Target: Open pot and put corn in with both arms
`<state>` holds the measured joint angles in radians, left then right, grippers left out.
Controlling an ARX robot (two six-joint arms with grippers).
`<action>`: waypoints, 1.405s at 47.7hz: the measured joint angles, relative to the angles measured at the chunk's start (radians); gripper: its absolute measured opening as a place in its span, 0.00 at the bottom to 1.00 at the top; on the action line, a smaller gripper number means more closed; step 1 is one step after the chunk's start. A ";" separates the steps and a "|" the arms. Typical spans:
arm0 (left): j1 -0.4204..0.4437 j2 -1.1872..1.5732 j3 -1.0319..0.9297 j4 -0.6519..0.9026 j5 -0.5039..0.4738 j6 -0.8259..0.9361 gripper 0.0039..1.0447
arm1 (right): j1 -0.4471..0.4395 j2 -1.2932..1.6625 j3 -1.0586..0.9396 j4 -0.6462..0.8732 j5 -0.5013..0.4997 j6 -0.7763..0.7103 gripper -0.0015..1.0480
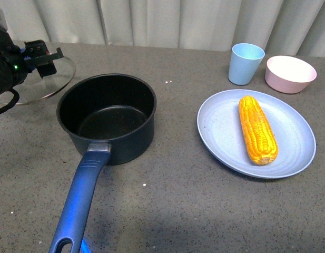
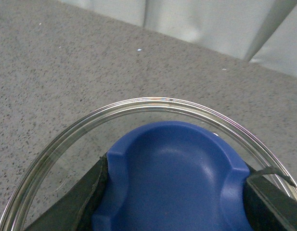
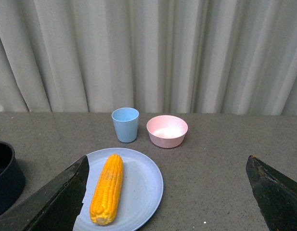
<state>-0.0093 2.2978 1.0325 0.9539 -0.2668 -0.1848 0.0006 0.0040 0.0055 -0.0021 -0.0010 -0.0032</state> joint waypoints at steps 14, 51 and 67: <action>0.023 0.103 0.014 -0.029 0.005 0.003 0.54 | 0.000 0.000 0.000 0.000 0.000 0.000 0.91; 0.010 0.111 0.030 -0.082 -0.013 0.014 0.94 | 0.000 0.000 0.000 0.000 0.000 0.000 0.91; 0.034 -0.170 -0.084 -0.137 -0.002 -0.039 0.94 | 0.000 0.000 0.000 0.000 0.000 0.000 0.91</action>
<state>0.0250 2.1281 0.9485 0.8173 -0.2684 -0.2237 0.0006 0.0040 0.0055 -0.0021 -0.0013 -0.0032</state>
